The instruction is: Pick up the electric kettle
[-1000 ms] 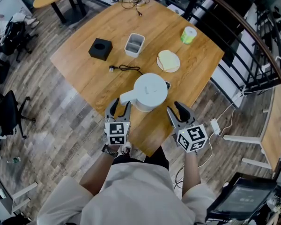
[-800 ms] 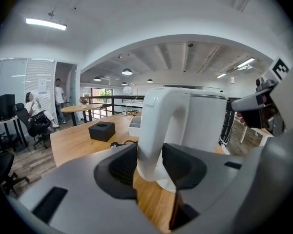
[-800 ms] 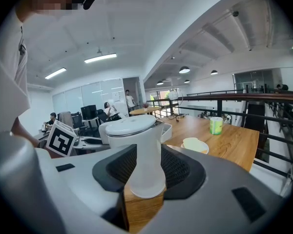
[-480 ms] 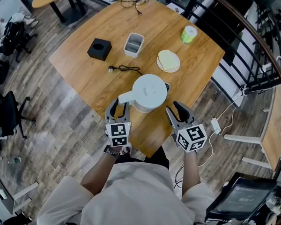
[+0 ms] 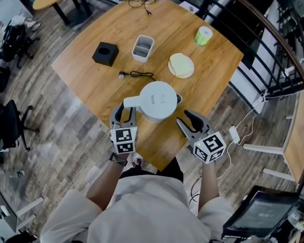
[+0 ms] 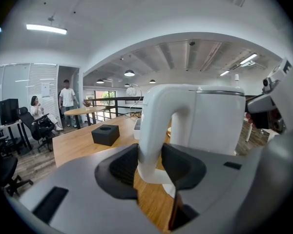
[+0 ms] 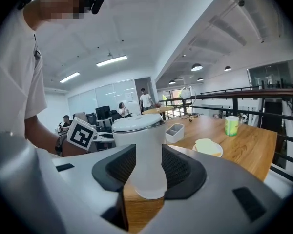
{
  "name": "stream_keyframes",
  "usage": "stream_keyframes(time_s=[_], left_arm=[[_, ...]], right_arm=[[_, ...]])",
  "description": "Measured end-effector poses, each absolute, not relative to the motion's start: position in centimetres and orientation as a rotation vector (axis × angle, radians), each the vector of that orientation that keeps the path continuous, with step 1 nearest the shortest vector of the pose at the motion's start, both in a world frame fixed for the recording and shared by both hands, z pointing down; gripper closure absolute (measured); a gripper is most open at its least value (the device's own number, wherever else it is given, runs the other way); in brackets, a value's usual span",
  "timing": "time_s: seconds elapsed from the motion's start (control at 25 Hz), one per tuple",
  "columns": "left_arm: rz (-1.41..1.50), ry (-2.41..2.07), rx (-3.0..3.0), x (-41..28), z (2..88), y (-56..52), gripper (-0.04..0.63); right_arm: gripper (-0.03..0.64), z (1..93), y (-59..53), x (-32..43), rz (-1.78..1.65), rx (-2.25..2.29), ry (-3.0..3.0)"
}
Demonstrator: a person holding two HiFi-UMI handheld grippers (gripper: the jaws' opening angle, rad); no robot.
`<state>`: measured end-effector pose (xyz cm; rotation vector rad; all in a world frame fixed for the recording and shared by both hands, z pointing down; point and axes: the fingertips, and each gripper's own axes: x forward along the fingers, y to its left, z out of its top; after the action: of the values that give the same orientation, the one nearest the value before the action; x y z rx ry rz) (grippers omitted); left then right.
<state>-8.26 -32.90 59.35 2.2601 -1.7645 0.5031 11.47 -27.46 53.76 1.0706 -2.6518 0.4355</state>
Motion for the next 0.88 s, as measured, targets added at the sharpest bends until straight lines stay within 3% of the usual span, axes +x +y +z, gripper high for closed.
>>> stream_keyframes(time_s=[0.52,0.88], left_arm=[[0.588,-1.715,2.294,-8.7,60.0,-36.1,0.448],[0.620,-1.687,2.310,-8.5,60.1,-37.5,0.449]], right_arm=[[0.356,54.8,-28.4,9.7,0.300,0.737,-2.728],[0.330,55.3,-29.8,8.4,0.228,0.545,-2.773]])
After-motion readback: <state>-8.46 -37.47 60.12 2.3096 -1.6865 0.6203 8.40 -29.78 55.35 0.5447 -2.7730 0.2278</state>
